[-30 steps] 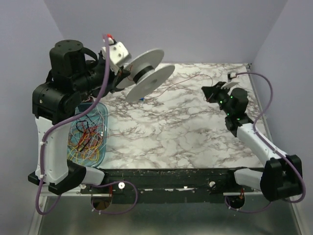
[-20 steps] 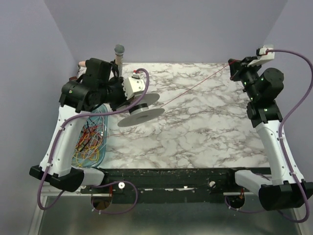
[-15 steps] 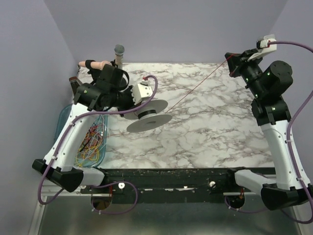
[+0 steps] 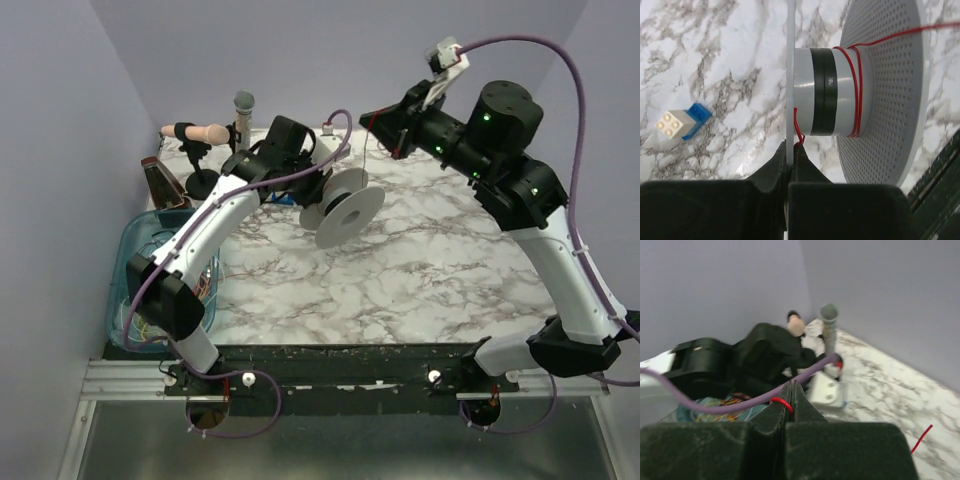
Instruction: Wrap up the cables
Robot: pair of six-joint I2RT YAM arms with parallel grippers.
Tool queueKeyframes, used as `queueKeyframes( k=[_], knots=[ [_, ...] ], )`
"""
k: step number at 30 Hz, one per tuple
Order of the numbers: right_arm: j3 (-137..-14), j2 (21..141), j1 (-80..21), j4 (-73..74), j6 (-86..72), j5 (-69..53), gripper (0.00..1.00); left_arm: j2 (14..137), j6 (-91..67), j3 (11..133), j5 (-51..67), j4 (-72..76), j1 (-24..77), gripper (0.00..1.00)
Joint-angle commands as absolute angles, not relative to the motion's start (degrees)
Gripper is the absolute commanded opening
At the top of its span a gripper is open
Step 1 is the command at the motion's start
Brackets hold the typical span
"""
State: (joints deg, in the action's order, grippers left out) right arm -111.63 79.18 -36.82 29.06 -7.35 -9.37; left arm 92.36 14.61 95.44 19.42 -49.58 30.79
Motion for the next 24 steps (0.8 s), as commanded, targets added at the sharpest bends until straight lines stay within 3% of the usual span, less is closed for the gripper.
queueKeyframes(
  k=[1,7,11,24],
  knots=[
    [-113.2,82.4,-43.4,30.5,-12.7,-16.3,0.01,97.7,0.3,104.6,15.2,-37.5,29.0,0.00],
    [-108.9,86.3,-51.0,26.1,-16.5,-23.3,0.01,102.6,-11.9,113.5,13.7,-29.7,25.1,0.00],
    [-99.4,86.6,-53.0,17.5,-21.9,-29.1,0.01,102.8,-17.0,116.8,12.4,-24.6,22.5,0.00],
    [-64.6,85.2,-48.6,-12.9,-35.7,-33.2,0.01,99.2,-22.9,130.4,17.6,-24.2,13.9,0.00]
  ],
)
